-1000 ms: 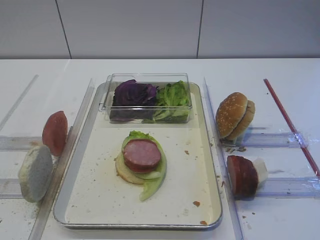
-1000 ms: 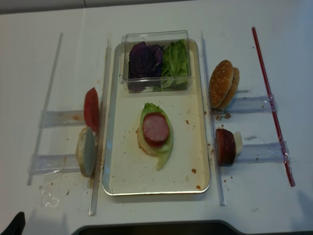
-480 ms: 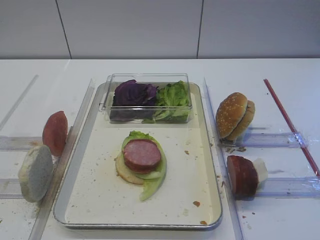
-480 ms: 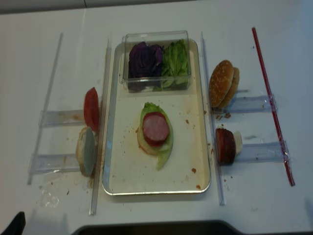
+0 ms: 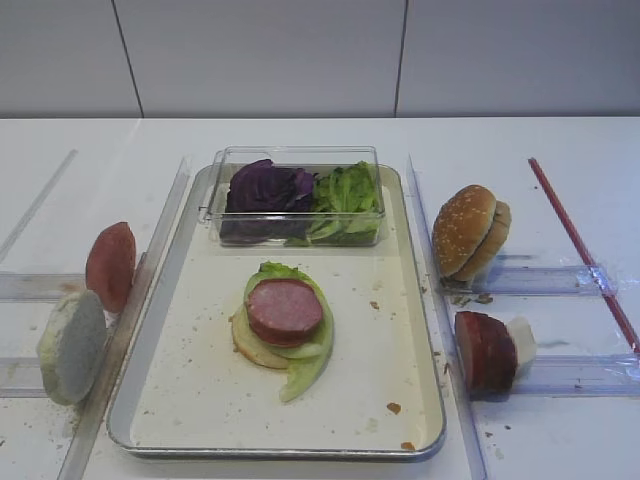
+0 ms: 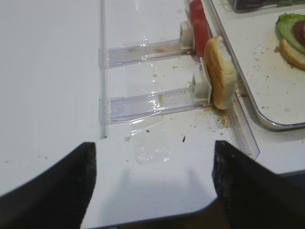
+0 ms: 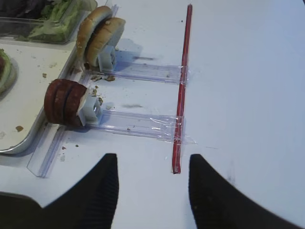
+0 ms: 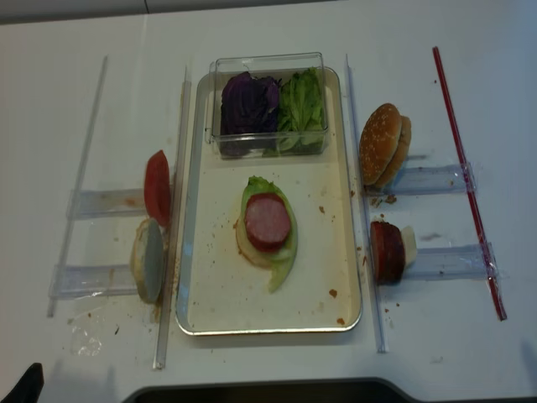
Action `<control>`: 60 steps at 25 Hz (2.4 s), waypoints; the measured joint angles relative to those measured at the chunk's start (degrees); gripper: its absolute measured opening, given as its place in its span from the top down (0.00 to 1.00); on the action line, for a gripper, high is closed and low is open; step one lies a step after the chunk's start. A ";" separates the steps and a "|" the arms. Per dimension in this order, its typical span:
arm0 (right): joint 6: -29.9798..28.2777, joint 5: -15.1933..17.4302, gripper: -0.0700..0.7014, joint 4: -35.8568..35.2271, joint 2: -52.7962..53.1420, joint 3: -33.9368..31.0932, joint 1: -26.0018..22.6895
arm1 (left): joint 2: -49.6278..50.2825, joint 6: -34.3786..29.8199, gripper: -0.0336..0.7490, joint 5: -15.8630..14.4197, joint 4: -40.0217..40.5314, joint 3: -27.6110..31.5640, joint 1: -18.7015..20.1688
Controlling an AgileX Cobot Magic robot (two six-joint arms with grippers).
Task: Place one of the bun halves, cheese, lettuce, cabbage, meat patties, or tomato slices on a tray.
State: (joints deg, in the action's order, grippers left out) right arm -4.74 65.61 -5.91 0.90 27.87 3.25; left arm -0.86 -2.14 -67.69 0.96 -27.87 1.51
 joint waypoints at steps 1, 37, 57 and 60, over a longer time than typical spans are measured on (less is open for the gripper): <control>-0.26 0.00 0.45 -0.09 0.00 0.00 0.00 | 0.00 0.00 0.35 0.00 0.00 0.00 0.00; -1.71 -0.84 0.45 -0.22 0.00 -0.20 0.00 | 0.00 0.00 0.35 0.00 0.00 0.00 0.00; -1.71 -0.84 0.45 -0.22 0.00 -0.33 0.00 | 0.00 0.00 0.35 0.00 0.00 0.00 0.00; -1.71 -0.84 0.45 -0.22 0.00 -0.33 0.00 | 0.00 0.00 0.35 0.00 0.00 0.00 0.00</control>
State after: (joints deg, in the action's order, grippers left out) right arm -6.45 64.78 -6.13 0.90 27.53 3.25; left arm -0.86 -2.14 -67.69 0.96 -27.87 1.51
